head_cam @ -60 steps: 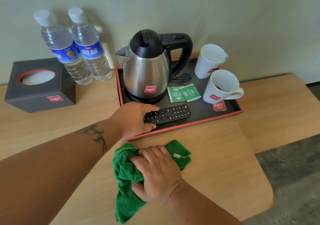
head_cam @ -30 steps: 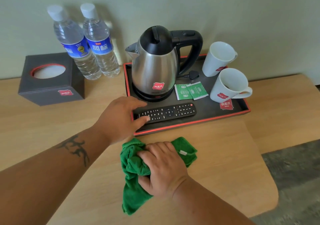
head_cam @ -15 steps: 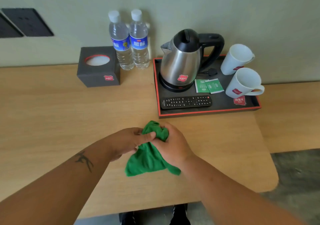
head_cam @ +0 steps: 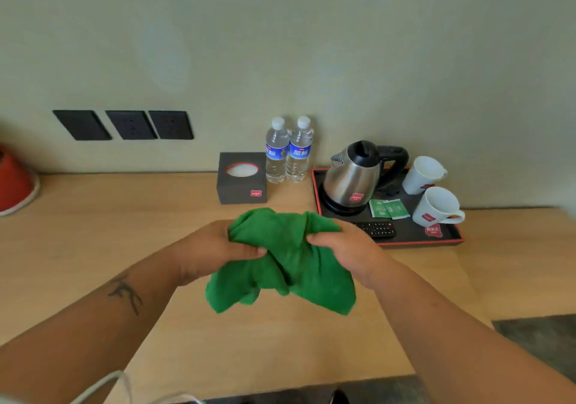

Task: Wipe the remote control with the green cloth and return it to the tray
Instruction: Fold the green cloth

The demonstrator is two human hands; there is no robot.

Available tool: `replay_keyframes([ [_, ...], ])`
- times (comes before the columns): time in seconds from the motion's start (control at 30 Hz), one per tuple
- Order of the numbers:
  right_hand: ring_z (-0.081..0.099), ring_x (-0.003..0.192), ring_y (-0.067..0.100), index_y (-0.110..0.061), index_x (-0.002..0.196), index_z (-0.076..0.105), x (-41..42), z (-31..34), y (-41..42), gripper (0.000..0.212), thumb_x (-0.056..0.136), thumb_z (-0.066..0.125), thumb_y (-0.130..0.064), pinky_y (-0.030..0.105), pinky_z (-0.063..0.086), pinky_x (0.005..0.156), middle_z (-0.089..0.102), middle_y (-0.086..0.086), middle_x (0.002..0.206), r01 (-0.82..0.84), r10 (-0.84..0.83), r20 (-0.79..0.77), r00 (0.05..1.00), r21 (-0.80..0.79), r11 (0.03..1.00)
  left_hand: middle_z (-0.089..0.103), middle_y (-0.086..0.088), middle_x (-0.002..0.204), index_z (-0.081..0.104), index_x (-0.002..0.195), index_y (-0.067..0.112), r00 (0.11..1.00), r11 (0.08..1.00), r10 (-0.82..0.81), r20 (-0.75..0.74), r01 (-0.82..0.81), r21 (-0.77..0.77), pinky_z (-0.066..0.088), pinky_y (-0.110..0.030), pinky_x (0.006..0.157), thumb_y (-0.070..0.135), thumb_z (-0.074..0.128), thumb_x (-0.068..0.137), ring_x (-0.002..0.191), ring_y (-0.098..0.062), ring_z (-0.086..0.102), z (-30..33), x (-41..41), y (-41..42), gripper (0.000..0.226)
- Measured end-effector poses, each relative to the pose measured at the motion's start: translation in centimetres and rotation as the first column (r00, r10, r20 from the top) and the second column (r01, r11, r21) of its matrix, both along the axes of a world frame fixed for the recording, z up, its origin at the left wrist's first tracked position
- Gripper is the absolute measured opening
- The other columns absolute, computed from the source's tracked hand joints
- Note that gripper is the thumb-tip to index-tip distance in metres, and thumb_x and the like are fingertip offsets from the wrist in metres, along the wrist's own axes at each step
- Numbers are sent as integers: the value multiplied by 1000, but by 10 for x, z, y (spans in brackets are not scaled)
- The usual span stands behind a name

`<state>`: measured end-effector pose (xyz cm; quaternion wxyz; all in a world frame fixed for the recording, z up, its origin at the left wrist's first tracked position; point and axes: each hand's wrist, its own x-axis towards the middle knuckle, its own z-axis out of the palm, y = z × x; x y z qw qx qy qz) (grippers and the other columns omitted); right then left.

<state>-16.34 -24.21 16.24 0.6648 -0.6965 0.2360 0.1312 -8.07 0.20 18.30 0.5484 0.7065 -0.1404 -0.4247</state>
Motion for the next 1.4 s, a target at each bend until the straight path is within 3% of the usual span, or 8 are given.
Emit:
replay_keyframes([
  [0.17, 66, 79, 16, -26, 96, 67, -4, 11, -2, 31, 72, 80, -11, 22, 51, 64, 71, -3, 89, -375, 281, -249, 927, -606, 702, 76, -7, 111, 64, 118, 15, 985, 997, -41, 165, 51, -55, 58, -36, 84, 14, 80, 79, 102, -25, 73, 45, 12, 18, 43],
  [0.37, 66, 106, 8, -26, 119, 68, 10, 16, 38, 64, 61, 82, -46, 29, 51, 95, 70, -12, 113, -414, 453, -96, 886, -600, 684, 75, -7, 106, 62, 111, 17, 949, 988, -148, 278, 155, -1, 59, -42, 85, 19, 85, 74, 97, -26, 73, 58, 11, 17, 44],
  [0.57, 68, 84, 18, -7, 95, 73, 32, 17, 38, 33, 68, 65, -24, 38, 53, 81, 76, 7, 91, -372, 416, 49, 908, -365, 854, 78, 5, 96, 60, 110, 20, 955, 998, 10, 298, -26, 51, 58, -29, 74, 39, 85, 70, 91, -15, 74, 59, 25, 27, 51],
  [0.73, 33, 64, 22, 2, 72, 51, 46, 51, 18, 31, 79, 59, -27, 35, 25, 62, 37, 10, 70, -365, 404, 30, 914, -370, 854, 71, 1, 99, 55, 100, 32, 872, 889, 48, 487, -260, 377, 54, -34, 70, 64, 80, 64, 85, -16, 68, 38, 30, 44, 55],
  [0.97, 64, 63, 8, -22, 81, 74, 77, 95, 20, 26, 91, 66, -44, 33, 53, 67, 69, -8, 64, -645, 751, -42, 659, -546, 535, 27, 13, 158, 29, 149, 42, 871, 871, -127, 474, -131, 474, 32, -26, 108, 68, 82, 53, 137, -8, 37, 38, 14, 27, 113],
  [1.13, 67, 83, 16, -31, 90, 73, 85, 103, 26, 17, 92, 65, -46, 29, 52, 77, 74, -1, 88, -681, 838, -134, 529, -656, 325, 70, 5, 126, 60, 129, 24, 937, 998, -40, 346, 20, 63, 48, -29, 102, 16, 90, 68, 119, -9, 62, 47, 3, -28, 69],
  [1.27, 63, 69, 7, -29, 91, 74, 92, 112, 10, 27, 83, 73, -54, 25, 49, 62, 72, -4, 80, -653, 834, -174, 523, -711, 261, 79, 1, 97, 74, 99, 20, 934, 985, -118, 338, 66, 162, 56, -31, 81, 16, 78, 82, 90, -16, 73, 41, 9, -40, 18],
  [1.4, 61, 75, 15, -22, 94, 67, 94, 118, -1, 42, 70, 84, -53, 27, 40, 56, 64, -9, 79, -593, 769, -467, 437, -792, -144, 77, 0, 82, 74, 91, 20, 888, 955, -219, 404, 111, 274, 55, -29, 63, 21, 69, 87, 70, -13, 71, 43, 20, -37, 6],
])
